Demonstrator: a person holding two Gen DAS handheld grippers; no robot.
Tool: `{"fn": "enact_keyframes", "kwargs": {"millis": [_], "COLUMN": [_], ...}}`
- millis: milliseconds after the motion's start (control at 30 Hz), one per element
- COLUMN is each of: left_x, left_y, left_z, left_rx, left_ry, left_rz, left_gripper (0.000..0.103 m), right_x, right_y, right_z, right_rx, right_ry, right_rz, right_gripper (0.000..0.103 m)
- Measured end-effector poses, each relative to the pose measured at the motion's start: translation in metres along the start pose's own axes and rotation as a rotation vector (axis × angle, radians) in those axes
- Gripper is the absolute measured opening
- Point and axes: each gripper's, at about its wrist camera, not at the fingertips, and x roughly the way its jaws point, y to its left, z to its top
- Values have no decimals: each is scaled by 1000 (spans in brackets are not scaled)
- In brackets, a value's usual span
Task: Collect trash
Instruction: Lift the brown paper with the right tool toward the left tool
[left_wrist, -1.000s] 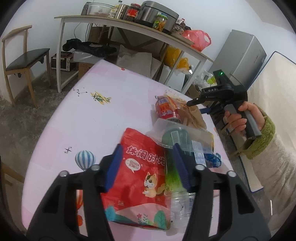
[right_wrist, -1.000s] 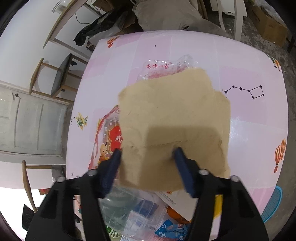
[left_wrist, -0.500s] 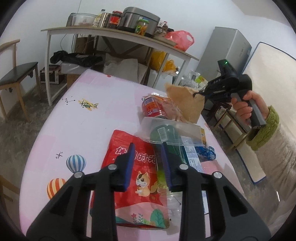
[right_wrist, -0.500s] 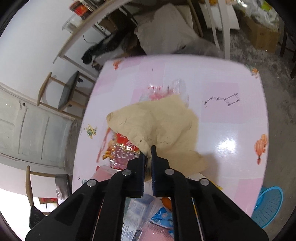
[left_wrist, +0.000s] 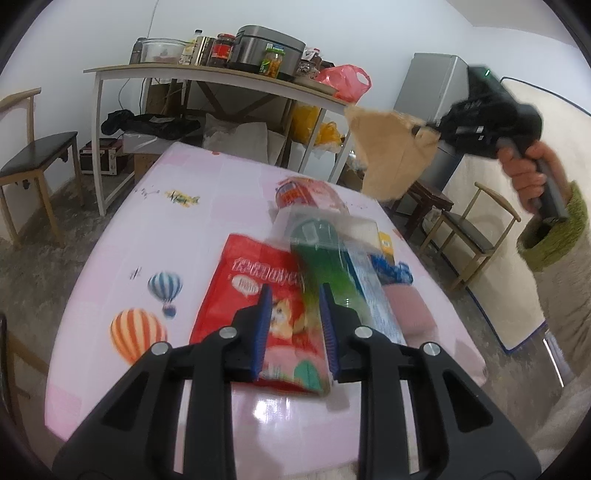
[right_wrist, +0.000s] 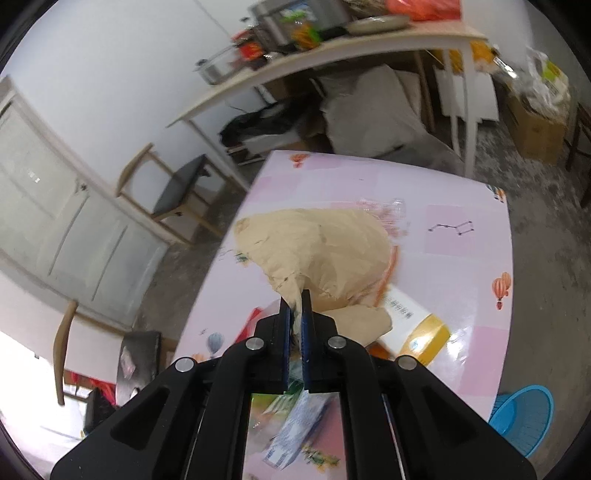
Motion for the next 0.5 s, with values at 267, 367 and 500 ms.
{"fn": "enact_keyframes", "kwargs": {"millis": [267, 367, 500], "left_x": [-26, -38, -53], "left_y": [20, 30, 43], "left_z": [-40, -53, -61], "left_rx": [-49, -66, -95], "left_ry": [25, 22, 14], "left_rz": [66, 106, 148], "left_gripper": [24, 24, 22], "right_x": [-11, -8, 7], "right_y": [72, 103, 144], "right_z": [-32, -44, -61], "right_rx": [-104, -141, -185], "right_ry": [8, 23, 63], "right_rz": [132, 189, 307], "right_gripper": [5, 5, 5]}}
